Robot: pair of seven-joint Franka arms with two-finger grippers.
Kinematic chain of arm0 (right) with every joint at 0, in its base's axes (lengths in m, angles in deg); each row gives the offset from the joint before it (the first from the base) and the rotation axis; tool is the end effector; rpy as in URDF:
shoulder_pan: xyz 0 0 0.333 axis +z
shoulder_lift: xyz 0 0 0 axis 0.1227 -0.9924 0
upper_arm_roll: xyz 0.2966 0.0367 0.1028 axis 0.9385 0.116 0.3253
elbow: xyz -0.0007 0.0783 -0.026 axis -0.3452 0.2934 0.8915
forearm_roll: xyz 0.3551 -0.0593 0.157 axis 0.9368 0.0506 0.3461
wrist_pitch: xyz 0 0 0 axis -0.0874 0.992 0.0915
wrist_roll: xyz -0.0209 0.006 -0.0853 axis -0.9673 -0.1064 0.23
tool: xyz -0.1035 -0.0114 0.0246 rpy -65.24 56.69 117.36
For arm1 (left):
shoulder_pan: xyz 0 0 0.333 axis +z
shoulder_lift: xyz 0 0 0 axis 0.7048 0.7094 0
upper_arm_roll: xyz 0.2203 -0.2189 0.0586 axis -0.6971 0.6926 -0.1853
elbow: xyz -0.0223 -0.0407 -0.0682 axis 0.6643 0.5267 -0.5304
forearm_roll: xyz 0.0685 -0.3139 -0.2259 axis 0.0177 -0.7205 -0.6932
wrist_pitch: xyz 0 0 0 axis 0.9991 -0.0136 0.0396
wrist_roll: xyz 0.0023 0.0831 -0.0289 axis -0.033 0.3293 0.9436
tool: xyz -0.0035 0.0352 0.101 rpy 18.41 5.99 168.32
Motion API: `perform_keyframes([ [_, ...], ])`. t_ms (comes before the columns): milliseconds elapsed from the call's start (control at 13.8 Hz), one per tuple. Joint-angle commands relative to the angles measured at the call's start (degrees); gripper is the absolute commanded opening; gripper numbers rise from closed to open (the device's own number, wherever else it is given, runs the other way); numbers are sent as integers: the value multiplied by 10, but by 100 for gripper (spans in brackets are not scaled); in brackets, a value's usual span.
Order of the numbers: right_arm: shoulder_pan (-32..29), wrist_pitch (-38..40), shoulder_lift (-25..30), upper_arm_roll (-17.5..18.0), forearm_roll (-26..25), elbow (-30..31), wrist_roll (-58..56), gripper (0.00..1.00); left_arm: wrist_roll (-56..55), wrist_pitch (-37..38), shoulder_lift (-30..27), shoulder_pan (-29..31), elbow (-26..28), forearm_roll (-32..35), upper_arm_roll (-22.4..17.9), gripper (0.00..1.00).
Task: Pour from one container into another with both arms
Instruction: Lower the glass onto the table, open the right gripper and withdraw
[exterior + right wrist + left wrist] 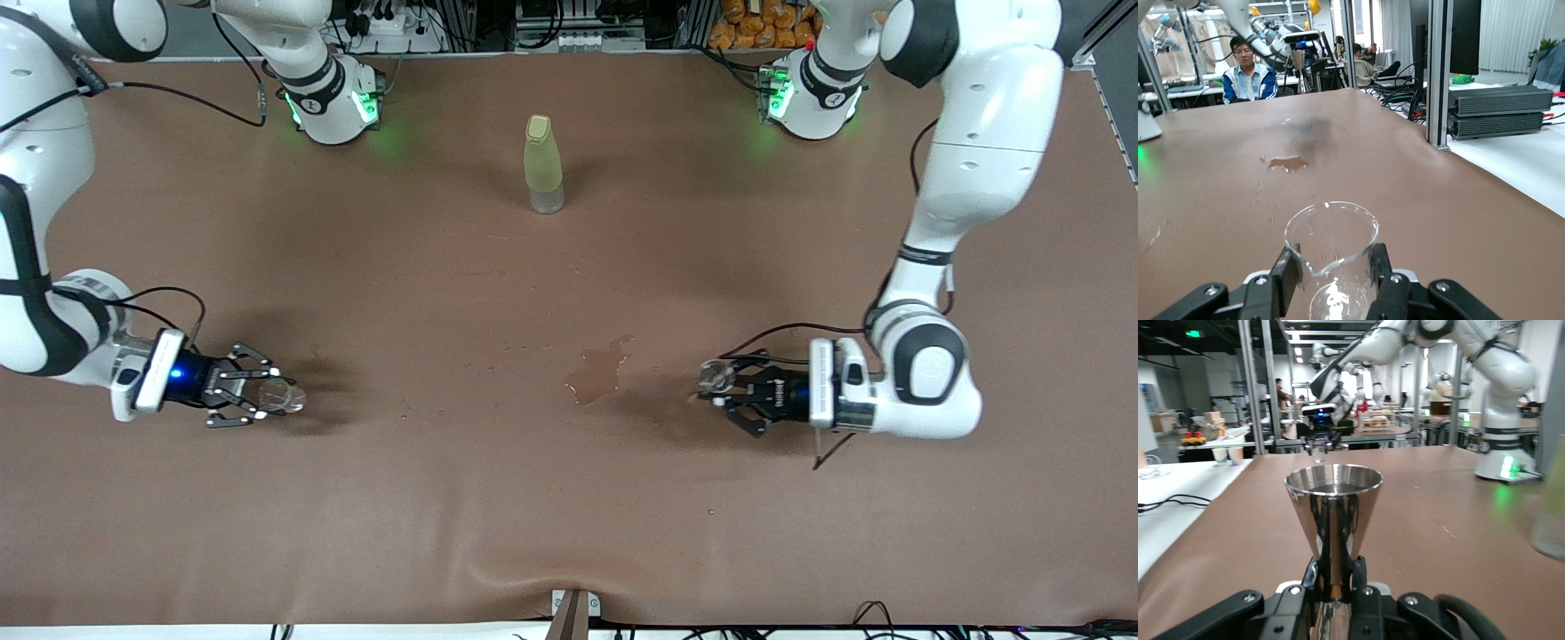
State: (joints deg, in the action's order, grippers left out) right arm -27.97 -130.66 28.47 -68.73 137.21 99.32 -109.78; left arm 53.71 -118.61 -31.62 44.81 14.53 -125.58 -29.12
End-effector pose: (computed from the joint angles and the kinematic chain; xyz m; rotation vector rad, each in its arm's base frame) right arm 0.6315 -0.1258 0.1869 -1.5910 -1.2678 -1.1358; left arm 0.6854 -0.1345 0.2292 1.1612 -1.4573 1.0220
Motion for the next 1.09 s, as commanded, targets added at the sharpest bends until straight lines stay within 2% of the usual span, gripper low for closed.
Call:
perform_keyframes([
  [0, -59, 51, -69, 13, -56, -58, -26, 17, 41, 55, -14, 49, 22, 41, 7, 0],
  [218, -83, 50, -98, 14, -71, -63, -60, 20, 75, 77, -15, 97, 31, 87, 7, 0],
  [363, -97, 49, -127, 13, -72, -87, -78, 22, 82, 87, -11, 128, 31, 91, 7, 0],
  [580, -100, 51, -129, 13, -87, -95, -77, 42, 122, 88, -5, 177, 66, 97, 6, 0],
  [725, -104, 52, -138, 13, -89, -94, -79, 52, 131, 88, 5, 207, 76, 103, 5, 0],
  [798, -107, 52, -138, 13, -90, -94, -79, 53, 141, 88, 11, 218, 78, 108, 4, 0],
  [943, -112, 52, -138, 13, -95, -95, -80, 66, 154, 88, 27, 228, 77, 109, 1, 0],
  [1016, -116, 52, -138, 13, -96, -94, -79, 68, 157, 87, 39, 236, 76, 109, 1, 0],
])
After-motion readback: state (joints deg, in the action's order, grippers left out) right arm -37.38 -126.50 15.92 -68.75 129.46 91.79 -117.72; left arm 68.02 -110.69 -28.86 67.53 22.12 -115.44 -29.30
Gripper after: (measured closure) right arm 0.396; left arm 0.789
